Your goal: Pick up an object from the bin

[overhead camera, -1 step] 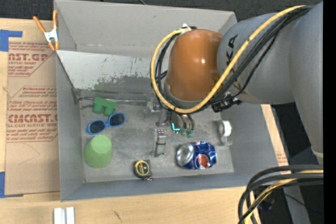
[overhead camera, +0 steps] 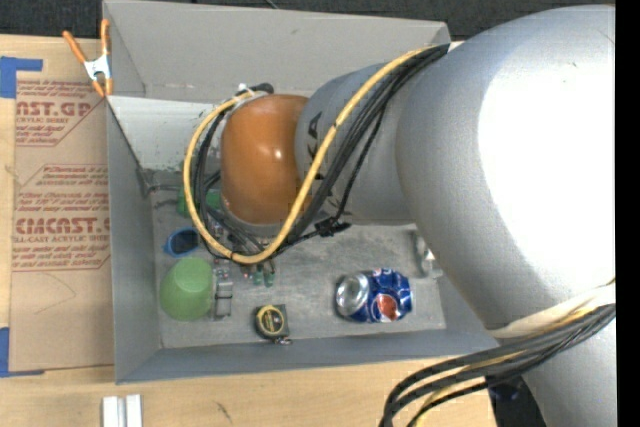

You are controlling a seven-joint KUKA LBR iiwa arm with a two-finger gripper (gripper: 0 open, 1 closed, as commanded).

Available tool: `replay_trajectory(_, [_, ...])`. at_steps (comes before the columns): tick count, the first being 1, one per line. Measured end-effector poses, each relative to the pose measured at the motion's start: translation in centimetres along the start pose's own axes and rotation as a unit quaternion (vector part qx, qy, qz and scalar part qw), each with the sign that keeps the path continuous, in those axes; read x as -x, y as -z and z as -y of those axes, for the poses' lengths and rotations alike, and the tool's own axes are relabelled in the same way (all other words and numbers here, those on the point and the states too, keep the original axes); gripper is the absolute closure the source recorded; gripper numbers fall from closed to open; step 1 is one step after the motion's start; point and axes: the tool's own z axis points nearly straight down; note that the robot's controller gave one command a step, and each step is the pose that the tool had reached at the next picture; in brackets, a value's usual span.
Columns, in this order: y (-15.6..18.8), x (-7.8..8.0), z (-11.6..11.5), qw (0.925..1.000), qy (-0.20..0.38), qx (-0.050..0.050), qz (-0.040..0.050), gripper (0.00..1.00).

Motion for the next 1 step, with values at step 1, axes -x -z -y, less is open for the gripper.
replay_trajectory(1, [-2.21,-4.12,-3.72,1.0000,-0.010,-0.001,0.0019,0.00])
